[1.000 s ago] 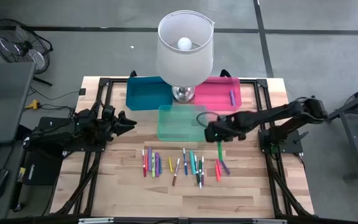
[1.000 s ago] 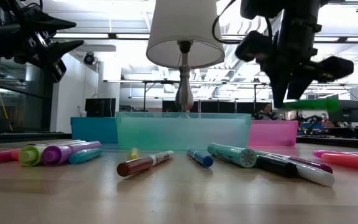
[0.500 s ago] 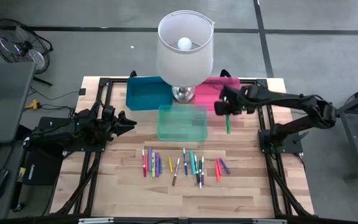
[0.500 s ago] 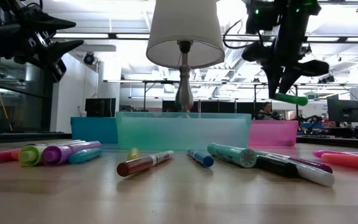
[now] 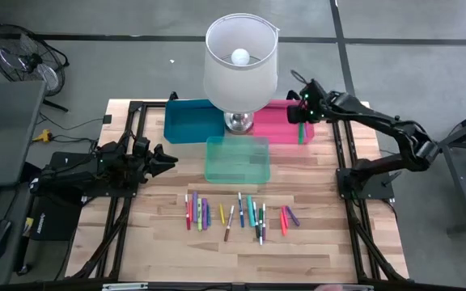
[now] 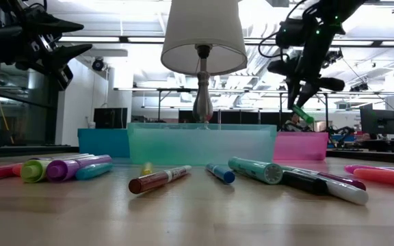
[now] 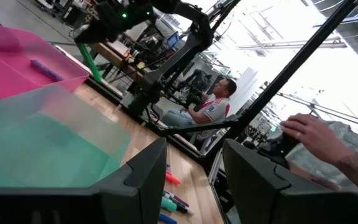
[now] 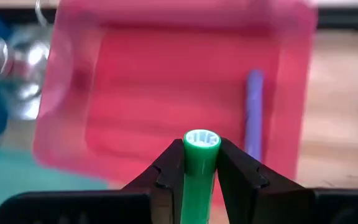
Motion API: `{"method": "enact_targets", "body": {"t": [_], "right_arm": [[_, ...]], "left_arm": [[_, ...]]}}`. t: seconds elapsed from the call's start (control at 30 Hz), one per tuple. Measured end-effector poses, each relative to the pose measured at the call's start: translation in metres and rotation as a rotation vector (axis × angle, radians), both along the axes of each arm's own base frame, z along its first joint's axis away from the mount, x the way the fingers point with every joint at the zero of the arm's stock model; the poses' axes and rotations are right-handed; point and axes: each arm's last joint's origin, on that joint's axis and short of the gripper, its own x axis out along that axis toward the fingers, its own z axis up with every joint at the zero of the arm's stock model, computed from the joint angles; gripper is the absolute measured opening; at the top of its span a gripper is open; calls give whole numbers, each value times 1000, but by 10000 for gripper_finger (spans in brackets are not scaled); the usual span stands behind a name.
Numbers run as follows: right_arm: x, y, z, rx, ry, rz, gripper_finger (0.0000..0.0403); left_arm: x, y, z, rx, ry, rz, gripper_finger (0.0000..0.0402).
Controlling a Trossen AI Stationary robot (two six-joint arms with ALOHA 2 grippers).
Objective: Pick & Place Markers
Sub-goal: Put the green highlighter pen into the red bin, then put the light blue highlighter pen into the red bin
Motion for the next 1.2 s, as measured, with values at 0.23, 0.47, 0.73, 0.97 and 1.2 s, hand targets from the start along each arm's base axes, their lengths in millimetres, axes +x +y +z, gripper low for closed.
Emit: {"method": "enact_targets", "body": {"t": [0.23,0.47,0.73,0.97,1.2], "right_arm": [[-3,-34,-18,-30,36,9,72],[4,-60,-36,-15,23,33,72],[13,-71,-50,73,89,100,72],[14,-71,-57,104,97,104,87],[12,-72,-57,113,100,93,123]], "left_arm": [[0,0,0,0,0,0,156],[0,0,0,-1,0,3,156],[0,0,0,-1,0,3,156],[0,0,0,-1,0,2,156],[0,0,0,-1,0,2,156]]}}
